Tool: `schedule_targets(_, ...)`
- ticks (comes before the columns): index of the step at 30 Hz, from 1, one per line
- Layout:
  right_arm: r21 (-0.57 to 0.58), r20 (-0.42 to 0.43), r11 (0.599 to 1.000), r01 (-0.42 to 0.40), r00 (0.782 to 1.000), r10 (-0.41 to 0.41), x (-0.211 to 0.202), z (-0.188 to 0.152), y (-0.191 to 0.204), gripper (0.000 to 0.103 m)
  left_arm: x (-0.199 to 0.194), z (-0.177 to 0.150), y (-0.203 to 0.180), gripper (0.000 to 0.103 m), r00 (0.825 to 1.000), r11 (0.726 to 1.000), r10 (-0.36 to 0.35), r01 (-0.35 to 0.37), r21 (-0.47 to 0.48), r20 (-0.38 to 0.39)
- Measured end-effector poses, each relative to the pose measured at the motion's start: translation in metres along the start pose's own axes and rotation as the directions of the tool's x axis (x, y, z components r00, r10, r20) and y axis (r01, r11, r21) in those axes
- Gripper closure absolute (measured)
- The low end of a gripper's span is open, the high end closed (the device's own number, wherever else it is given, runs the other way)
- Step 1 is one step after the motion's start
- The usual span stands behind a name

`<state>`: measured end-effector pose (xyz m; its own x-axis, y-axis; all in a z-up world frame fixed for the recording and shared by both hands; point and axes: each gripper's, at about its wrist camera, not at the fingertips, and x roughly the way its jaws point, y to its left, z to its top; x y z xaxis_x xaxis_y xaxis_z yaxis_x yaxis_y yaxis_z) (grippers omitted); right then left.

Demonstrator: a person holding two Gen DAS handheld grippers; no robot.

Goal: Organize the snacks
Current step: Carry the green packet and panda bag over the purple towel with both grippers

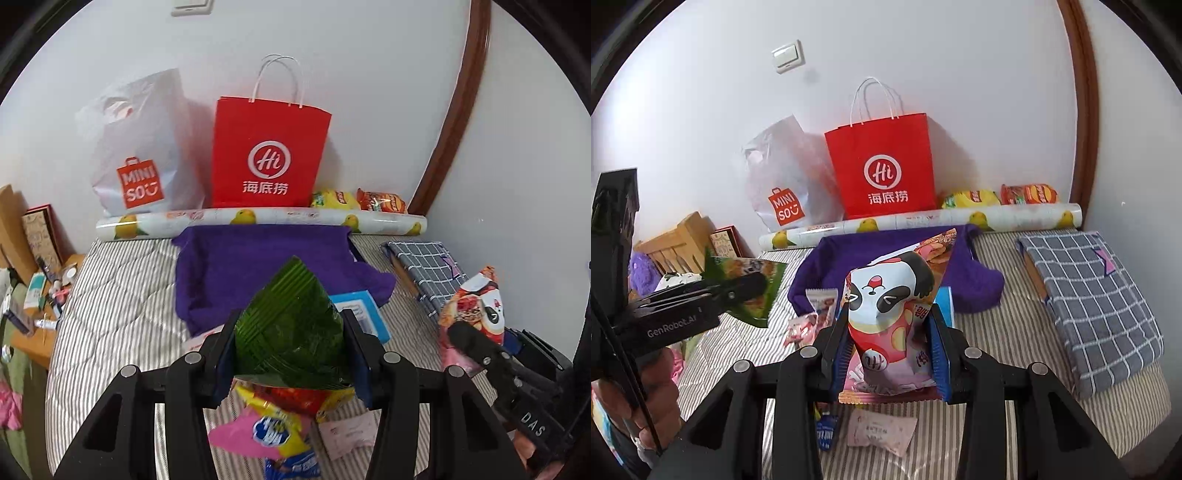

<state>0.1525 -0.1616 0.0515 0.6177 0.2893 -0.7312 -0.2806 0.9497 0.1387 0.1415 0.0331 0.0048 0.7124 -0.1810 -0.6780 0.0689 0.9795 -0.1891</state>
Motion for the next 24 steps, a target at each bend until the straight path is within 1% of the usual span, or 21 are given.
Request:
schedule_targets(3, -0.007, -0.001, 1.000, -0.002, 1.000, 0.002, 0.007, 0.010, 0.003, 0.065, 0.010, 0.011, -0.004, 0.054, 1.000, 1.000, -0.005, 0.005, 0.000, -0.009)
schedule_targets(8, -0.020, -0.001, 1.000, -0.002, 1.000, 0.002, 0.023, 0.030, 0.004, 0.066, 0.032, 0.033, -0.001, 0.054, 0.999, 0.999, -0.036, 0.036, -0.019, -0.034)
schedule_targets(17, -0.042, 0.011, 0.999, 0.000, 1.000, 0.001, 0.056, 0.067, 0.002, 0.066, 0.067, 0.072, 0.005, 0.054, 0.999, 1.000, -0.016, 0.015, -0.012, -0.046)
schedule_targets(24, -0.054, 0.024, 0.999, 0.009, 1.000, -0.007, 0.082, 0.093, 0.000, 0.066, 0.093, 0.096, 0.019, 0.054, 0.999, 1.000, 0.001, -0.002, -0.020, -0.049)
